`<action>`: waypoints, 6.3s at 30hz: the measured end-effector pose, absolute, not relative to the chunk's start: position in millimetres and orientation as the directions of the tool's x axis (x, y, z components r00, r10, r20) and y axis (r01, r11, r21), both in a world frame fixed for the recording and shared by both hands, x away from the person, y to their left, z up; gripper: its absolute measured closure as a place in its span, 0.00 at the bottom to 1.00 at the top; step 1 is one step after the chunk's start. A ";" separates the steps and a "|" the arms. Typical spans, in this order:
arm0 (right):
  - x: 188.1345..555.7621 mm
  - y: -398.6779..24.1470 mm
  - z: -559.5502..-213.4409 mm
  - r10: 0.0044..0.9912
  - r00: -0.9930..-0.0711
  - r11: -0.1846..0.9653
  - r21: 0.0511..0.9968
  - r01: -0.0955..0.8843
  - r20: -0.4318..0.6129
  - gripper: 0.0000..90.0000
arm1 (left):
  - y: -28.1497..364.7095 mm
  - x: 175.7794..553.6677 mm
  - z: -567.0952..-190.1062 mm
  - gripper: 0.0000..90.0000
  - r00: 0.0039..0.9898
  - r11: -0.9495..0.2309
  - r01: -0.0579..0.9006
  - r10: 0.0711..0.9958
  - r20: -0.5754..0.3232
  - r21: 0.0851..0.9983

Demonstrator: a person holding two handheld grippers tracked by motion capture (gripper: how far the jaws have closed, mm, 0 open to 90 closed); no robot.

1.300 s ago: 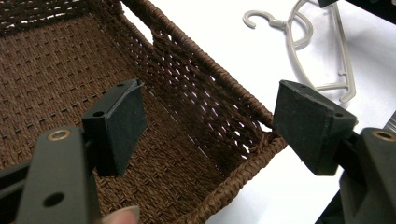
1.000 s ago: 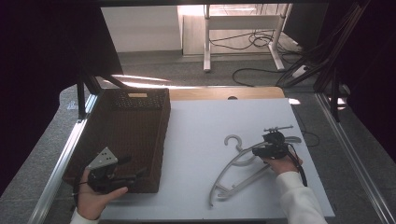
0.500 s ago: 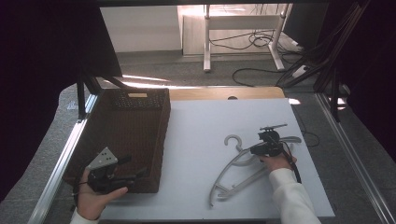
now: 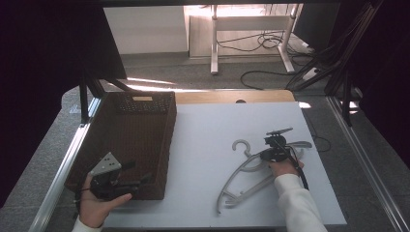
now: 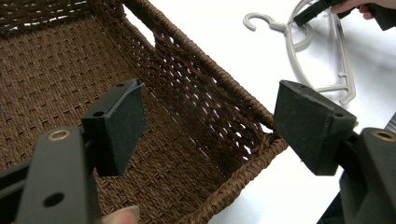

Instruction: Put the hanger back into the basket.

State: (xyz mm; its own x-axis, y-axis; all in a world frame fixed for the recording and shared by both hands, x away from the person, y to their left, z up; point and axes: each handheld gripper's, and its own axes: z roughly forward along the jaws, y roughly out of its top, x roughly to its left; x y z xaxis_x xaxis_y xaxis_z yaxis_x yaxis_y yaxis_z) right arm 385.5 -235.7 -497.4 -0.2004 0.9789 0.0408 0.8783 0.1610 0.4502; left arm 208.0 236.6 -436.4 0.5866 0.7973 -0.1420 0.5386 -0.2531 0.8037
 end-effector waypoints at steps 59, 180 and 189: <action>397.4 -242.7 -493.1 0.984 -0.052 -0.006 0.329 0.944 0.169 0.86 | 238.1 213.5 -437.0 0.28 0.594 -0.260 0.539 0.792 -0.142 0.801; 375.4 -251.6 -407.2 0.602 -0.488 -0.136 0.683 0.718 0.633 0.95 | 99.8 286.2 -417.8 0.30 0.692 -0.293 0.615 0.645 -0.324 0.732; 374.9 -248.9 -407.2 0.583 -0.493 -0.144 0.679 0.720 0.646 0.95 | 62.3 310.3 -440.6 0.35 0.695 -0.305 0.656 0.600 -0.395 0.690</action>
State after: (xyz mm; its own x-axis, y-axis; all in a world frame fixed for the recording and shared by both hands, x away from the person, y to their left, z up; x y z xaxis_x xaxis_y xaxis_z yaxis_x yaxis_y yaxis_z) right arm 374.9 -248.9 -407.2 -0.4927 0.5827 0.6463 0.7200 -0.1442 0.6789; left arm 310.3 62.3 -440.6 0.6955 0.6002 -0.3951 0.6558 -0.3055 0.6904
